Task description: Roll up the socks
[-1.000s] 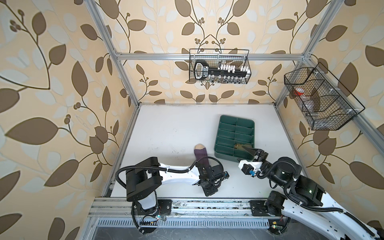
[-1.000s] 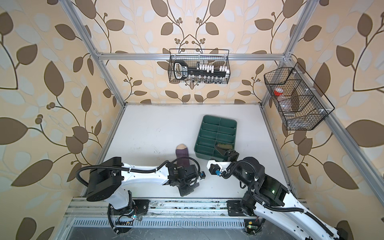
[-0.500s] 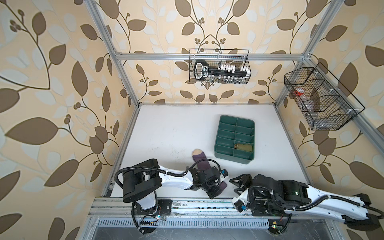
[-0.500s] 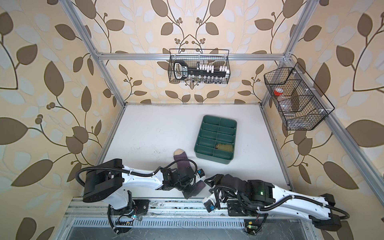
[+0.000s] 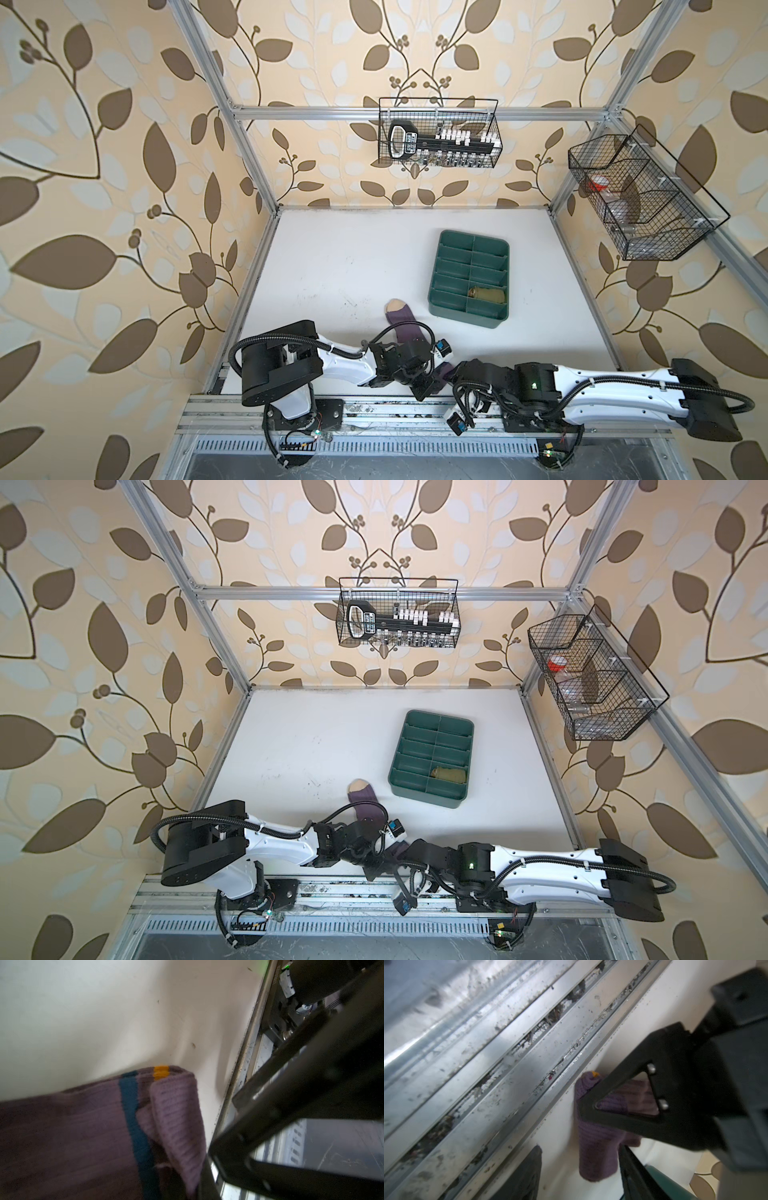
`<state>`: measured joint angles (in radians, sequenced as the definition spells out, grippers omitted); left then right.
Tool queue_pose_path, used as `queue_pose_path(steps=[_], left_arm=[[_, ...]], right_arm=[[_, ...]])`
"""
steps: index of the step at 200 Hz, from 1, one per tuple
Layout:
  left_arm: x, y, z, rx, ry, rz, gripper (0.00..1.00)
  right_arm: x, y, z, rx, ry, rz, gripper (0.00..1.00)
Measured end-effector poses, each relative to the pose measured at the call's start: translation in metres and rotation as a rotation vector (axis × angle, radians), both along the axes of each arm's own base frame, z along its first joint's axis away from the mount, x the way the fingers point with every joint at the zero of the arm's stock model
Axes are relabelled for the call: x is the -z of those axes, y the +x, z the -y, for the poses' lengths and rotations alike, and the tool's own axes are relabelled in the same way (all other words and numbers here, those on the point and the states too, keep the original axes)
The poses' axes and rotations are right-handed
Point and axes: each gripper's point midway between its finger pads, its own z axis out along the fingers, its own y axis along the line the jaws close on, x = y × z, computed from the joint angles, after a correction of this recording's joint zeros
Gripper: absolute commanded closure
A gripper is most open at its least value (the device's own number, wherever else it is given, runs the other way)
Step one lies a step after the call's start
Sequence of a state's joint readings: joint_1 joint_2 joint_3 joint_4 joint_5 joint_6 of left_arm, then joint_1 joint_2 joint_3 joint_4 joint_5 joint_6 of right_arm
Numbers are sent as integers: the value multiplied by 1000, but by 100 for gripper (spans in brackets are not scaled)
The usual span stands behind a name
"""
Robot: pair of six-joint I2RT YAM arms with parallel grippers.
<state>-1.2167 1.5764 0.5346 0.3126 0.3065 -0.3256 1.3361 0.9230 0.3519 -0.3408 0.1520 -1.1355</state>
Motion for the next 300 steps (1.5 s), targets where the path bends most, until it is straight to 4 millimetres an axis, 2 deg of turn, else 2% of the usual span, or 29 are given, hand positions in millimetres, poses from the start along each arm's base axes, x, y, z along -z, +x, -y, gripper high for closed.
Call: queue_pose_path(steps=[54, 89, 140, 153, 159, 174, 183, 211, 223, 236, 245, 264, 281, 300], left_arm=[[0, -2, 3, 11, -14, -8, 100], [0, -2, 4, 18, -18, -10, 100], [0, -2, 3, 22, -20, -9, 100], [-1, -2, 3, 24, -19, -5, 100], [-1, -2, 2, 24, -16, -2, 95], [-2, -1, -2, 27, -4, 16, 72], [-3, -1, -4, 24, 0, 21, 62], [-11, 6, -19, -1, 39, 97, 43], [-19, 13, -27, -30, 52, 149, 38], [-37, 25, -36, -80, 43, 232, 37], [-56, 36, -41, -129, 18, 298, 36], [-118, 63, -62, -289, -87, 469, 34], [-191, 83, -101, -478, -236, 633, 25], [-258, 89, -155, -660, -412, 764, 21]], right_arm=[[8, 17, -14, 39, 19, 10, 41], [12, 23, -17, 49, 18, 9, 48], [21, 27, -15, 55, -4, -9, 86], [24, 28, -14, 61, -11, -15, 90], [24, 28, -14, 64, -9, -18, 91], [25, 28, -16, 65, -3, -21, 94], [24, 29, -18, 65, 1, -20, 97], [24, 32, -23, 82, 0, -43, 100], [24, 32, -25, 94, 0, -64, 100], [24, 32, -25, 110, -4, -93, 100], [24, 32, -26, 122, -9, -118, 100], [24, 30, -27, 153, -32, -187, 100], [23, 27, -30, 188, -69, -268, 100], [21, 24, -40, 252, -108, -379, 100]])
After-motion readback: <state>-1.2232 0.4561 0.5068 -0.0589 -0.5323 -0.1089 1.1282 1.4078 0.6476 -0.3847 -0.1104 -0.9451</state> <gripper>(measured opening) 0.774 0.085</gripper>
